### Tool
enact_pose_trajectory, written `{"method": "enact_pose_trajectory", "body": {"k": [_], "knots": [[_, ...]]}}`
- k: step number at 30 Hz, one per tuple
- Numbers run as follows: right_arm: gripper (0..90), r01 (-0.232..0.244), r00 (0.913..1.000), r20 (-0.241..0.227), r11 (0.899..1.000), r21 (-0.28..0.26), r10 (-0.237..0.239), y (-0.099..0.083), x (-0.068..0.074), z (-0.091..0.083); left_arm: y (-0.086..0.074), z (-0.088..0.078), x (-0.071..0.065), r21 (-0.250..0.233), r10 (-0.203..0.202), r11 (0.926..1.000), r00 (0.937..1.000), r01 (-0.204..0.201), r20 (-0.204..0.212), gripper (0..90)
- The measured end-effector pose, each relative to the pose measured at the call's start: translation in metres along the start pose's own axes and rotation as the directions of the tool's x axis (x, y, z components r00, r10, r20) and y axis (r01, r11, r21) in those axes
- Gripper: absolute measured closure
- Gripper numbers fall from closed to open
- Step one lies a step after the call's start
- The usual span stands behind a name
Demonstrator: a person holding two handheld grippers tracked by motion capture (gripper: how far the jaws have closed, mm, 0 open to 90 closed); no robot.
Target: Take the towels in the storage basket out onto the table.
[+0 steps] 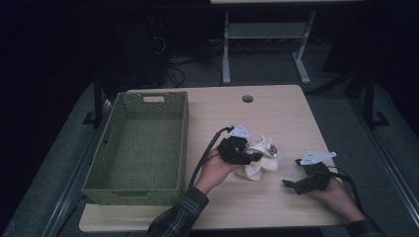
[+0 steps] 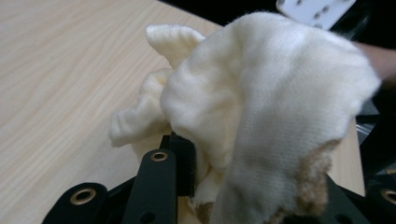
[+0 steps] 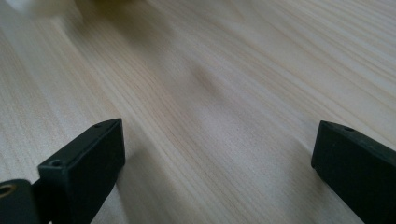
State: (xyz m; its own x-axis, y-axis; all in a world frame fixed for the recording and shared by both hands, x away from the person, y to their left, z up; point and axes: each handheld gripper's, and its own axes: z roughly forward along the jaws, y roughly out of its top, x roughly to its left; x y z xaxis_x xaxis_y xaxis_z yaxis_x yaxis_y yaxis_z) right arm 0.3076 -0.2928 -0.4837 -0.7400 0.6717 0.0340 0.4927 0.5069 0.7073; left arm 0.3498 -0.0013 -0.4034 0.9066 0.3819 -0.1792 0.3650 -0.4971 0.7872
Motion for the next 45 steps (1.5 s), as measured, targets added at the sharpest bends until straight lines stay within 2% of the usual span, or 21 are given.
{"method": "enact_pose_trajectory", "body": {"k": [4, 13, 14, 17, 20, 22, 27, 31, 34, 38, 40, 42, 45], "knots": [[2.4, 0.0, 1.0, 0.0, 1.0, 0.001, 0.0, 0.0, 0.0, 0.0, -0.014, 0.012, 0.002, 0.028, -0.003, 0.9996, 1.0, 0.003, 0.008, 68.2], [2.4, 0.001, 1.0, 0.0, 1.0, 0.001, -0.001, 0.0, 0.0, 0.0, -0.027, 0.032, 0.009, 0.075, -0.005, 0.9971, 1.0, 0.004, 0.007, 67.7], [2.4, 0.001, 1.0, -0.001, 1.0, 0.001, -0.001, 0.0, 0.0, 0.0, -0.029, 0.035, 0.009, 0.071, -0.023, 0.9972, 0.9996, 0.022, 0.014, 67.5], [2.4, 0.0, 1.0, -0.001, 1.0, 0.001, 0.0, 0.0, 0.0, 0.0, -0.033, 0.041, 0.012, 0.095, -0.024, 0.9952, 0.9996, 0.022, 0.017, 66.5], [2.3, 0.001, 1.0, 0.0, 1.0, 0.001, -0.001, 0.0, 0.0, 0.0, -0.037, 0.046, 0.014, 0.103, -0.029, 0.9943, 0.9995, 0.027, 0.016, 62.9], [2.1, 0.001, 1.0, 0.0, 1.0, 0.002, -0.001, 0.0, 0.0, 0.0, -0.038, 0.047, 0.015, 0.102, -0.035, 0.9943, 0.9992, 0.033, 0.017, 55.8], [2.1, -0.003, 1.0, 0.0, 1.0, 0.001, 0.003, 0.001, 0.001, 0.001, -0.037, 0.037, 0.012, 0.104, -0.012, 0.9945, 0.9998, 0.013, -0.012, 32.8], [2.1, -0.004, 1.0, -0.003, 1.0, 0.001, 0.004, 0.001, 0.001, 0.001, -0.036, 0.02, 0.011, 0.108, -0.006, 0.9941, 0.9991, 0.01, -0.042, 25.3], [2.1, 0.0, 1.0, -0.004, 1.0, 0.0, 0.0, 0.001, 0.0, 0.001, -0.038, 0.01, 0.007, 0.083, -0.019, 0.9963, 0.9976, 0.024, -0.067, 24.7], [2.2, -0.004, 1.0, -0.003, 1.0, 0.014, 0.004, 0.002, 0.001, 0.0, -0.038, 0.0, -0.002, 0.06, -0.015, 0.998, 0.9961, 0.02, -0.086, 25.2], [2.2, -0.002, 1.0, -0.001, 1.0, 0.029, 0.002, 0.003, 0.002, 0.0, -0.039, -0.005, -0.008, 0.054, -0.004, 0.9985, 0.9958, 0.009, -0.092, 29.0], [2.7, -0.006, 1.0, -0.001, 0.999, 0.042, 0.006, 0.004, 0.004, -0.001, -0.043, -0.006, -0.017, 0.037, -0.017, 0.9991, 0.9966, 0.02, -0.08, 32.6], [9.2, -0.007, 0.9999, -0.008, 0.999, 0.046, 0.008, 0.006, 0.003, -0.003, -0.046, -0.007, -0.027, 0.041, 0.005, 0.9992, 0.9973, -0.002, -0.073, 39.4]]}}
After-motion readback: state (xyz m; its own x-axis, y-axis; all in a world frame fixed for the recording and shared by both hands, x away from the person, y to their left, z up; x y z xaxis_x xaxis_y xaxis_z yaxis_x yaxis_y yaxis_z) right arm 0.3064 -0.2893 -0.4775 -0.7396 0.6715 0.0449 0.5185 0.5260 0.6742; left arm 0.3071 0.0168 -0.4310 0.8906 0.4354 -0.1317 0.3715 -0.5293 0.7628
